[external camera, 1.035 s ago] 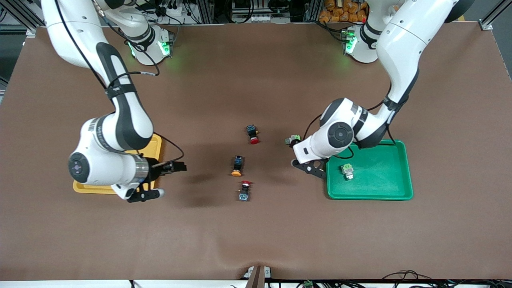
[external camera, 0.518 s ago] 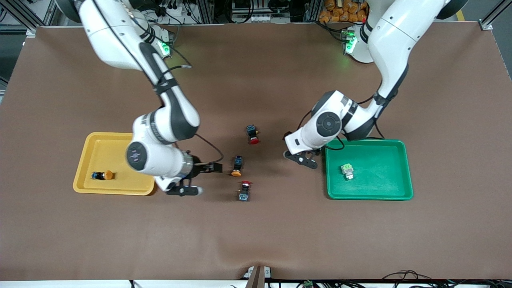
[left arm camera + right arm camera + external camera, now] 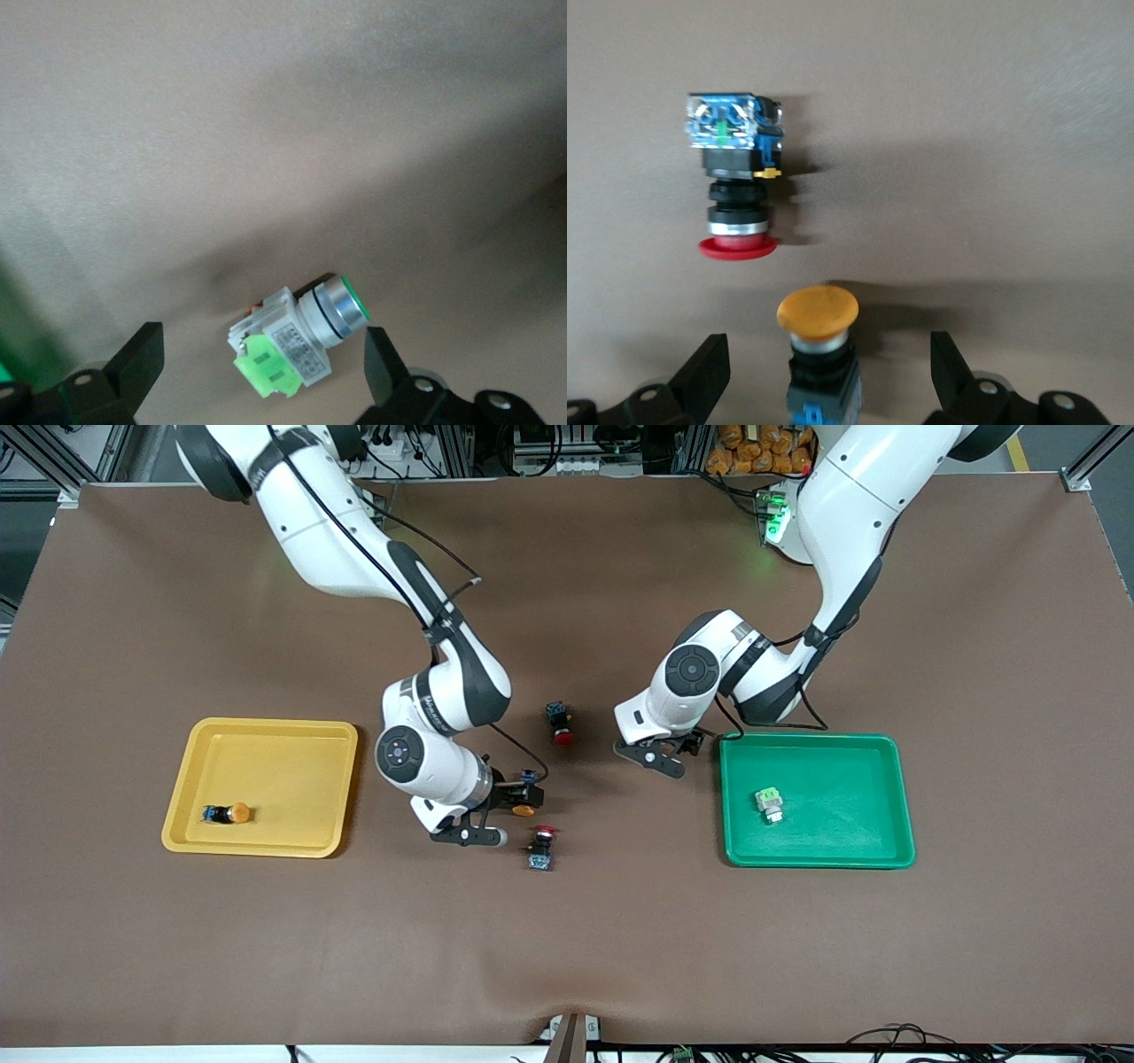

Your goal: Place green and yellow buttons in trays

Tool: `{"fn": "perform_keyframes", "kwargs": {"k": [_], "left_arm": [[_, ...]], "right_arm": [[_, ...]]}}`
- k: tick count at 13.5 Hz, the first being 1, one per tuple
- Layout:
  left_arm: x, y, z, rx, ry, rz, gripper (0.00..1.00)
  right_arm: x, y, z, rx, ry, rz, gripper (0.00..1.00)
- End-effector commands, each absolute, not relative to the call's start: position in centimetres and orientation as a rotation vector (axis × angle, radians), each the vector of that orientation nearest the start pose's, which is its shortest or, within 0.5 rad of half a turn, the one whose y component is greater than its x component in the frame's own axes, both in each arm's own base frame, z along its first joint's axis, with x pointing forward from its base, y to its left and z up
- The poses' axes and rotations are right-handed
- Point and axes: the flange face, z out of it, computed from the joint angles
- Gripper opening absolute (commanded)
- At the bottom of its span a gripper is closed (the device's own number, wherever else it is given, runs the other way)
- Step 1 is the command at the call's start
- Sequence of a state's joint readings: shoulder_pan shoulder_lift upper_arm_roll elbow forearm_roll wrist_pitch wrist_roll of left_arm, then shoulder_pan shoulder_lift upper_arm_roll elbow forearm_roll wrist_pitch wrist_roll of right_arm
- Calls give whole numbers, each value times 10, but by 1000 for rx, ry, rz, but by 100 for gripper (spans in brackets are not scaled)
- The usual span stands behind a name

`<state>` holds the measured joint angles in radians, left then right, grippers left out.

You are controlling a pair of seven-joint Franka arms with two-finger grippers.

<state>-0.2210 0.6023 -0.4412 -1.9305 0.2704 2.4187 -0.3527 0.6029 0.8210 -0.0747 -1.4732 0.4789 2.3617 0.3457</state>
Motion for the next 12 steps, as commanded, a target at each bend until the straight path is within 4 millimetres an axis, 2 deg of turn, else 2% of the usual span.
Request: {"fn": "perform_keyframes", "kwargs": {"k": [1,2,4,5,6,8,10,12], "left_arm": [[485,-373,201,-3102,719,45,100],[481,-378,203,-3101,724,41,100],[474,-383,198,-3094,740,55,100],[473,-383,196,-3094,744,57,100],[473,-383,193,-3100,743,53,100],[472,-383,186,-3110,745,52,100],[472,-383,184,-3109,748,51,100],[474,-382,176,-3100,774,32,100]], "right_arm": [[607,400,188,-2840,199,54,100],[604,399,184,-2851,192,63,99],[597,402,178,-2862,180,81,31],[590,405,175,-2869,170,92,4],[588,405,174,-2873,167,96,0],[590,400,180,-2872,172,94,0],[595,397,198,-2859,178,81,0],[608,376,229,-2868,196,82,0]]}}
